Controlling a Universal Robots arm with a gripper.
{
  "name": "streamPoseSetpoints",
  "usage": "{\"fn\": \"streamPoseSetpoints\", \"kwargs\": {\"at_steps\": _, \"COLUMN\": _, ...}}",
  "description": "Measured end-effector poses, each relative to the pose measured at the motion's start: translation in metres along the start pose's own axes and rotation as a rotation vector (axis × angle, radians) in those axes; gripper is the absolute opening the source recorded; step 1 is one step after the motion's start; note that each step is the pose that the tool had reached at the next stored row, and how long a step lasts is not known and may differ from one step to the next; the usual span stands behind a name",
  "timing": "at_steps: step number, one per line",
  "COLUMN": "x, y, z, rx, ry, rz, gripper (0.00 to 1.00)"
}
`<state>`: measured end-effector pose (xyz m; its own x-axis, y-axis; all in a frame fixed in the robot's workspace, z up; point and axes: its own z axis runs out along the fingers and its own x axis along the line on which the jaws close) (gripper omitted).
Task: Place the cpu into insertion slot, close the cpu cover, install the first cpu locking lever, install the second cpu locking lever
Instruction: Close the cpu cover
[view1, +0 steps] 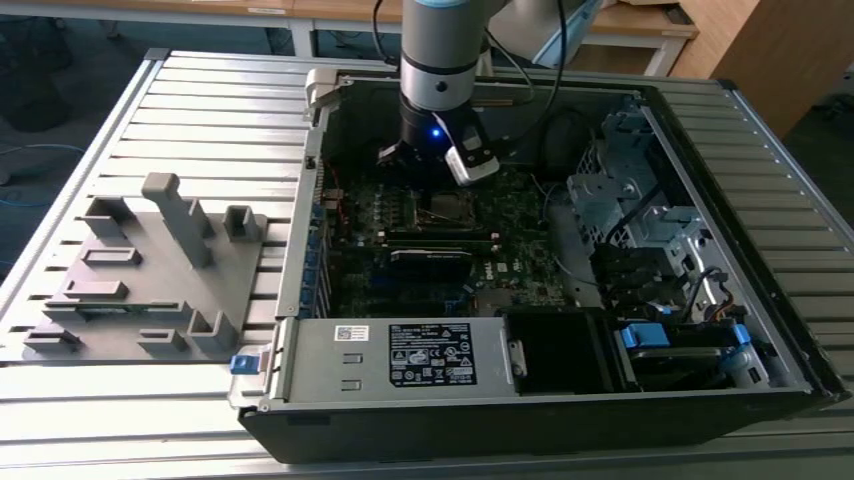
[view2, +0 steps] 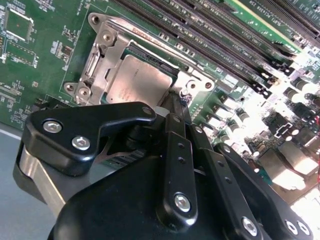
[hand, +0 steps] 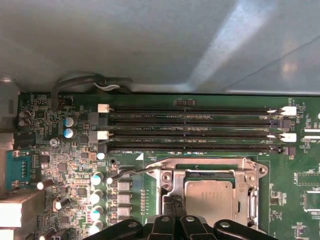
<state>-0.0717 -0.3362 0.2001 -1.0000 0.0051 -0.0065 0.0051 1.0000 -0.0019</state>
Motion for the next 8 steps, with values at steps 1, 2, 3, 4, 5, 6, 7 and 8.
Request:
{"fn": "streamPoseSetpoints", "kwargs": {"at_steps": 1, "x": 0.0001, "y": 0.0, "z": 0.0, "rx": 0.0001, "ry": 0.0001, "rz": 0.0, "gripper": 0.1}}
{"fn": "streamPoseSetpoints", "kwargs": {"at_steps": 2, "x": 0.0001, "y": 0.0, "z": 0.0, "rx": 0.0002, "ry": 0.0002, "rz": 0.0, "gripper": 0.1}}
{"fn": "streamPoseSetpoints", "kwargs": {"at_steps": 3, "x": 0.0003, "y": 0.0, "z": 0.0003, "rx": 0.0, "ry": 0.0, "rz": 0.0, "gripper": 0.1}}
{"fn": "streamPoseSetpoints", "kwargs": {"at_steps": 4, "x": 0.0003, "y": 0.0001, "z": 0.0009, "rx": -0.0002, "ry": -0.0001, "rz": 0.0, "gripper": 0.1}}
{"fn": "streamPoseSetpoints", "kwargs": {"at_steps": 5, "x": 0.0004, "y": 0.0, "z": 0.0013, "rx": 0.0003, "ry": 0.0002, "rz": 0.0, "gripper": 0.1}}
{"fn": "streamPoseSetpoints", "kwargs": {"at_steps": 6, "x": 0.0004, "y": -0.0001, "z": 0.0014, "rx": 0.0004, "ry": 0.0003, "rz": 0.0, "gripper": 0.1}}
{"fn": "streamPoseSetpoints", "kwargs": {"at_steps": 7, "x": 0.0004, "y": 0.0, "z": 0.0014, "rx": 0.0004, "ry": 0.0003, "rz": 0.0, "gripper": 0.1}}
{"fn": "streamPoseSetpoints", "kwargs": {"at_steps": 8, "x": 0.0004, "y": 0.0, "z": 0.0015, "rx": 0.0003, "ry": 0.0002, "rz": 0.0, "gripper": 0.1}}
